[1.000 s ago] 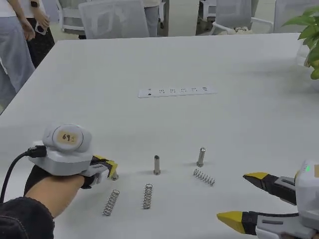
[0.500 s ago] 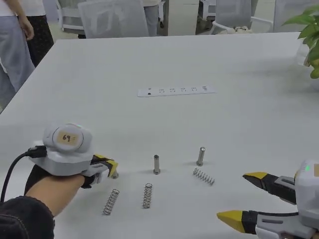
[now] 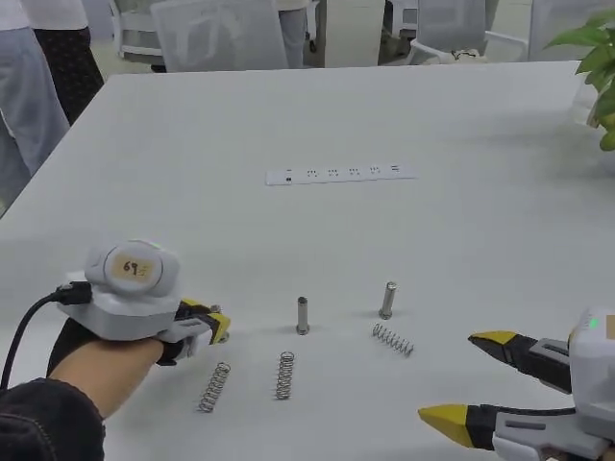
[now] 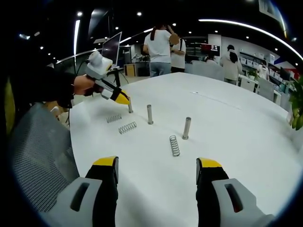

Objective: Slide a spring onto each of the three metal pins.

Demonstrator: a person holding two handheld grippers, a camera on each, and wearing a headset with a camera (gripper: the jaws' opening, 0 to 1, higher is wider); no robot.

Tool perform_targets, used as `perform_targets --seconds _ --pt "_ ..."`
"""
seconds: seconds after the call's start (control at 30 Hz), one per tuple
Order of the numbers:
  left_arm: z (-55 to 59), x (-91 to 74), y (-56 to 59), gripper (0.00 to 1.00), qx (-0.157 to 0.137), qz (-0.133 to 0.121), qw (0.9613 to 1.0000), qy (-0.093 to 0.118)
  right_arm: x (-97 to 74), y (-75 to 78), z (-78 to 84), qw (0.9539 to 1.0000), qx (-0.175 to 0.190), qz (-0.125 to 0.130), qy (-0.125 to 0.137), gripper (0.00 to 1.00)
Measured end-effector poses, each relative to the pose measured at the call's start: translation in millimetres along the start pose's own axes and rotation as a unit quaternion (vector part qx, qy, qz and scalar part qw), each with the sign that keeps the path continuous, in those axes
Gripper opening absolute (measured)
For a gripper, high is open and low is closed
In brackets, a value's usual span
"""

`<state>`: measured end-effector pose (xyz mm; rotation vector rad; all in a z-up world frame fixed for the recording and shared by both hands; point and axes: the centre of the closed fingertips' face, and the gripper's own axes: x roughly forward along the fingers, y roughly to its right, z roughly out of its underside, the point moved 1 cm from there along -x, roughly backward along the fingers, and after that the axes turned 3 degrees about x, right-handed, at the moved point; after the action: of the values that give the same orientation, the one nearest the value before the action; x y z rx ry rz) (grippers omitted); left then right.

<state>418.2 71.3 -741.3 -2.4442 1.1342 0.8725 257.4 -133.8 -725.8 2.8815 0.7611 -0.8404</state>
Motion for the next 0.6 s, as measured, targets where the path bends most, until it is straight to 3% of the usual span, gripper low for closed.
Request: perform_targets --seconds 0.27,0.6 --pt "2.7 -4.1 0.7 0.11 -0.002 0.0 1.0 0.001 0.5 -1.1 -0.5 1.0 -0.001 0.0 0.0 0.66" --pt "15.2 -9.8 -0.1 0.11 -0.011 -0.003 0.9999 -0.005 1.2 -1.2 0.0 1.0 -0.002 -0.002 -0.001 0.66"
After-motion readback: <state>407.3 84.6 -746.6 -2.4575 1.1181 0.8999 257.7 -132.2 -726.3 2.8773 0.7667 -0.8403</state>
